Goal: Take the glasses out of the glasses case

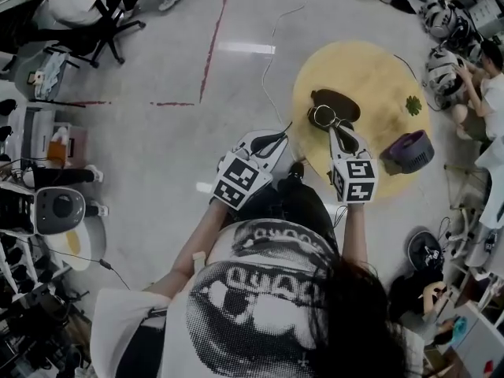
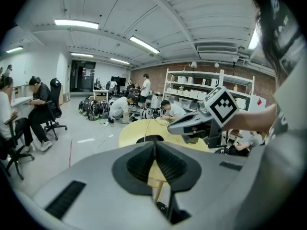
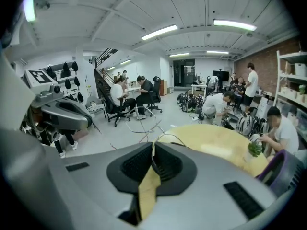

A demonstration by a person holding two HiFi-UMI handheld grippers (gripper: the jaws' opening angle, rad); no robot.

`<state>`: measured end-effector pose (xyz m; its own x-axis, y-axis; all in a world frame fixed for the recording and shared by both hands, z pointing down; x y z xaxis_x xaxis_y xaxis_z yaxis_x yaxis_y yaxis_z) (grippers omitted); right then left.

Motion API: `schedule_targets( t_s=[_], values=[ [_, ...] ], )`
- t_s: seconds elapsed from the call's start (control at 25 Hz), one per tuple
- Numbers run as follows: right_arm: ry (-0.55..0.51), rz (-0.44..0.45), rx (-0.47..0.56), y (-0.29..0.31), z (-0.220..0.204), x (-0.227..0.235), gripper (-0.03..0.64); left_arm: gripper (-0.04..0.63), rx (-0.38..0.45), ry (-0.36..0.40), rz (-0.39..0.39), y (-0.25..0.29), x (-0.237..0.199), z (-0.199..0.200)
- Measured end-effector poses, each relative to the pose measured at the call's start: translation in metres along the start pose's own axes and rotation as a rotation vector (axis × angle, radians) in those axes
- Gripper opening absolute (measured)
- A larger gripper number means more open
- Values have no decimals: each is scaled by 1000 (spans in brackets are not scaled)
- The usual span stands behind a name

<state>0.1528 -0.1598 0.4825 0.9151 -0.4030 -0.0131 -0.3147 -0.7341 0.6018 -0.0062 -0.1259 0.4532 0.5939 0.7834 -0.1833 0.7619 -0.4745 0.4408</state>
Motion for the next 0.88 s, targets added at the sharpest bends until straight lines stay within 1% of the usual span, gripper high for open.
schedule_targets(
  t_s=[0.4,0.88],
  values=[
    [24,-44,22,-31,-9,-29,15,21,-4,19,-50,-21,8,-18],
    [68,-85,10,-71,-43,-62,15,21,-18,62,-119,-41,30,-37]
  ],
)
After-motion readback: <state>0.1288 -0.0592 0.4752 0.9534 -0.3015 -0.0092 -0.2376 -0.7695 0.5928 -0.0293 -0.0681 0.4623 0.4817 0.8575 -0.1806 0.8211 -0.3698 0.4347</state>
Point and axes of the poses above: the fingertips, and each gripper's own axes: y forward along the fingers, x to its right, z out of its top, the point moved 4 cm from there along -y, backward along the fingers, and after that the axes turned 5 degrees about -z, right-handed, at the moved point
